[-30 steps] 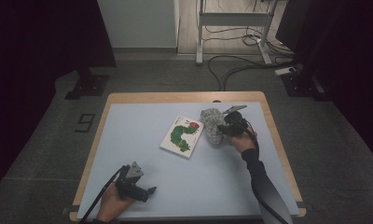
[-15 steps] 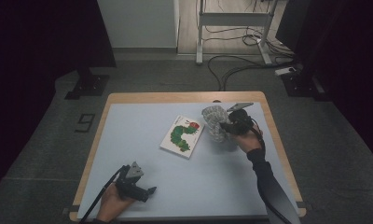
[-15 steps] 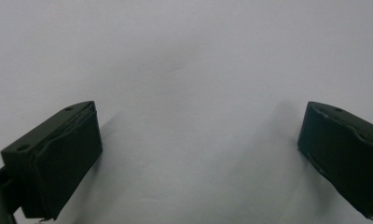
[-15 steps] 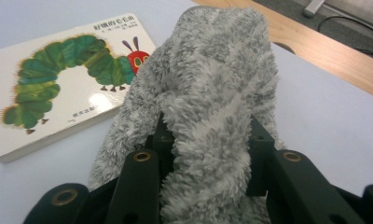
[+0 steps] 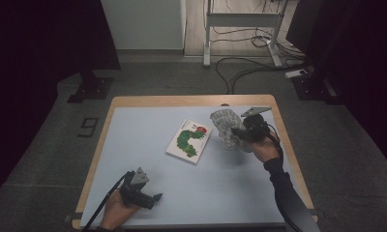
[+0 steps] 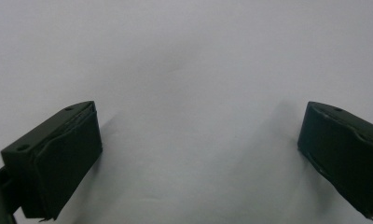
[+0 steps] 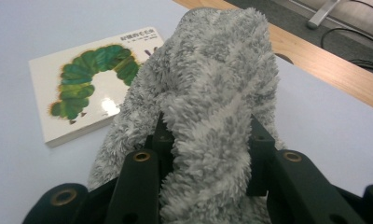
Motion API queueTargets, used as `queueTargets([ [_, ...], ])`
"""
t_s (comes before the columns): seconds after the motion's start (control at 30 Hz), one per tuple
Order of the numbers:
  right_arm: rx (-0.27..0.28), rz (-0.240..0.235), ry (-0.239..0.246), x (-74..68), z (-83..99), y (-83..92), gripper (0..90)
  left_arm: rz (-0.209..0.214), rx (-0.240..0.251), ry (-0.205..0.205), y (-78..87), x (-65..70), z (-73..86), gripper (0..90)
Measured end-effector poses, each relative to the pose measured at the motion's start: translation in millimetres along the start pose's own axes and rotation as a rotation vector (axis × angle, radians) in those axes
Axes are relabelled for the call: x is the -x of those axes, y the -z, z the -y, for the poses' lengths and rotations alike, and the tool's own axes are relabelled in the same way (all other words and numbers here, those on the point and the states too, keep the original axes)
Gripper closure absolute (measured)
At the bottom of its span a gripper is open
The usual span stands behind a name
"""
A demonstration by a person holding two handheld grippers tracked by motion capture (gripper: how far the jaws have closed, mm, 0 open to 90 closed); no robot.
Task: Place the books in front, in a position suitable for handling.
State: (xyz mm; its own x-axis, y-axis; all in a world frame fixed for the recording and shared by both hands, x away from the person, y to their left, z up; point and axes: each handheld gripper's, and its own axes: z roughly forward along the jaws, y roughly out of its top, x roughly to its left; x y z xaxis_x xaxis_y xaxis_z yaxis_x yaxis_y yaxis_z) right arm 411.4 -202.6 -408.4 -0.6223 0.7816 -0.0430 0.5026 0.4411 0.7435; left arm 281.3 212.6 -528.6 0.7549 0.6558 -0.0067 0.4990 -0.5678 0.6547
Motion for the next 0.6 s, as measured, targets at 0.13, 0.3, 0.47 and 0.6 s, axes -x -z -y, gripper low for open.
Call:
queueTargets([
  [0.13,0.007,-0.008,0.002,-4.4,4.7,9.5,64.1,-0.001,0.0,0.0,0.0,0.1,0.0,0.0],
  [0.3,0.013,-0.017,0.011,-8.2,10.9,23.8,64.0,-0.001,0.0,0.0,0.0,0.1,0.0,0.0],
  [0.47,0.022,-0.027,0.004,-11.3,18.6,37.8,63.9,0.0,-0.001,-0.001,0.1,0.0,0.0,0.0],
  [0.6,0.029,-0.034,0.009,-13.5,26.9,48.3,63.9,0.0,-0.001,-0.001,0.2,0.0,0.0,0.0],
])
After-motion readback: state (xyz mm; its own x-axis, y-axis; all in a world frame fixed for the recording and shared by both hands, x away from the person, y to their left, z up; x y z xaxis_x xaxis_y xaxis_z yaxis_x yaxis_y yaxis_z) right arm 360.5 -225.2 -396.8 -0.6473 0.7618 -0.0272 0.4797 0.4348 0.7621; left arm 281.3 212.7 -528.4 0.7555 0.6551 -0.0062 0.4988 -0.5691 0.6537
